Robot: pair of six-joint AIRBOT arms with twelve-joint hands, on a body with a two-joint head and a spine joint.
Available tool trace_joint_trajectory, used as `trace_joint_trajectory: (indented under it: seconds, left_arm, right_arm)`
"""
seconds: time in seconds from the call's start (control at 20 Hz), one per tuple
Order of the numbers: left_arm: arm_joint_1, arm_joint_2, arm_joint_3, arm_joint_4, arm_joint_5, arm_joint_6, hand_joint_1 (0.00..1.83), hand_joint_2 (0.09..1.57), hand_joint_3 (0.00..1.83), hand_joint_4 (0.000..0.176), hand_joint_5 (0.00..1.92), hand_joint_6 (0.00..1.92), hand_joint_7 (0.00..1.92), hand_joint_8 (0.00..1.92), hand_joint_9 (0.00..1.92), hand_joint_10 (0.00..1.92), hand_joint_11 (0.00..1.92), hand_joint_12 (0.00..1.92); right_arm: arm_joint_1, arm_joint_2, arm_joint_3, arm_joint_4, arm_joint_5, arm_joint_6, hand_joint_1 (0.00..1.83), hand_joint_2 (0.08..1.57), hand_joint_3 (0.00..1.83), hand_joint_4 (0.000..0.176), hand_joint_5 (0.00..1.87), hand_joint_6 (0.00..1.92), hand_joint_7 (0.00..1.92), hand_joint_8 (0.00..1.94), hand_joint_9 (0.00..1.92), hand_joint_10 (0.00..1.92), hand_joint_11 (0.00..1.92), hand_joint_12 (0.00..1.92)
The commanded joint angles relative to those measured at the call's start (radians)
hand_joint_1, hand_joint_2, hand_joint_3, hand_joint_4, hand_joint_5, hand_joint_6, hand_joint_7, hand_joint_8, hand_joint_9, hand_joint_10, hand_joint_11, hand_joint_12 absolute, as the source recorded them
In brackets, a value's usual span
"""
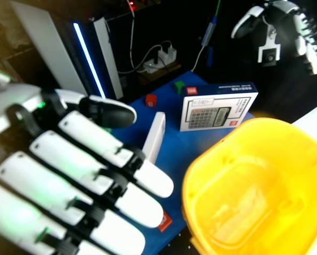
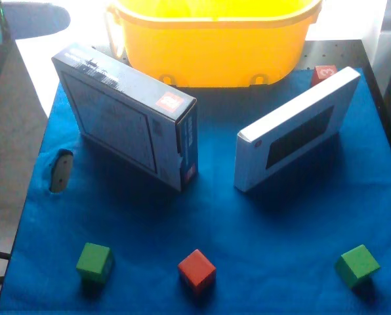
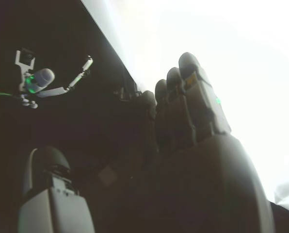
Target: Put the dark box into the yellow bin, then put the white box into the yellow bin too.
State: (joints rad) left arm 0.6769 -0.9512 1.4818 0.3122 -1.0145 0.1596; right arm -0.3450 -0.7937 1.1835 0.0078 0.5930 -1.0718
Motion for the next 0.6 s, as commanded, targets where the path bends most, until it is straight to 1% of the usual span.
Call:
trace_joint_trajectory:
  seconds: [0.0, 0.05, 0.15, 0.25, 0.35, 0.45, 0.55]
  left_arm:
    - [-0.013, 0.008, -0.003, -0.049, -0.102, -0.01, 0.52, 0.87, 0.0, 0.0, 0.31, 0.01, 0.28, 0.01, 0.24, 0.0, 0.24, 0.08]
    - [-0.014, 0.008, -0.014, -0.001, -0.087, -0.024, 0.48, 0.87, 0.0, 0.0, 0.31, 0.0, 0.28, 0.0, 0.25, 0.01, 0.27, 0.09]
    - [-0.014, 0.008, -0.018, 0.018, -0.082, -0.033, 0.45, 0.87, 0.0, 0.0, 0.25, 0.0, 0.24, 0.0, 0.22, 0.0, 0.23, 0.07]
    - [-0.014, 0.008, -0.023, 0.041, -0.071, -0.036, 0.42, 0.87, 0.0, 0.0, 0.24, 0.0, 0.22, 0.0, 0.22, 0.0, 0.24, 0.08]
    - [-0.014, 0.008, -0.024, 0.059, -0.053, -0.036, 0.5, 0.84, 0.0, 0.0, 0.22, 0.0, 0.2, 0.0, 0.2, 0.0, 0.23, 0.06]
    - [-0.015, 0.0, -0.025, 0.105, -0.024, -0.054, 0.45, 0.83, 0.0, 0.0, 0.15, 0.0, 0.17, 0.0, 0.17, 0.0, 0.2, 0.05]
    - [-0.015, -0.016, -0.019, 0.126, -0.013, -0.066, 0.45, 0.82, 0.0, 0.0, 0.21, 0.01, 0.22, 0.01, 0.22, 0.01, 0.24, 0.06]
  right_arm:
    - [0.019, -0.001, 0.0, 0.011, 0.118, 0.001, 0.1, 1.07, 0.01, 0.0, 0.48, 0.0, 0.51, 0.0, 0.52, 0.0, 0.56, 0.01]
    - [0.019, -0.001, 0.0, 0.011, 0.119, 0.001, 0.1, 1.08, 0.01, 0.0, 0.46, 0.0, 0.51, 0.0, 0.52, 0.0, 0.56, 0.01]
    - [0.019, -0.001, 0.0, 0.011, 0.119, 0.001, 0.09, 1.08, 0.0, 0.0, 0.45, 0.0, 0.5, 0.0, 0.52, 0.0, 0.55, 0.01]
    - [0.019, -0.001, 0.0, 0.011, 0.119, 0.001, 0.08, 1.08, 0.0, 0.0, 0.42, 0.0, 0.5, 0.0, 0.52, 0.0, 0.55, 0.01]
    - [0.019, -0.001, 0.001, 0.011, 0.119, 0.001, 0.05, 1.11, 0.01, 0.0, 0.45, 0.01, 0.52, 0.01, 0.54, 0.01, 0.57, 0.02]
    - [0.019, -0.002, 0.001, 0.011, 0.119, 0.001, 0.04, 1.11, 0.01, 0.0, 0.45, 0.01, 0.52, 0.0, 0.53, 0.0, 0.56, 0.01]
    - [0.019, -0.003, 0.002, 0.011, 0.119, 0.001, 0.08, 1.09, 0.0, 0.0, 0.46, 0.01, 0.52, 0.01, 0.54, 0.01, 0.56, 0.01]
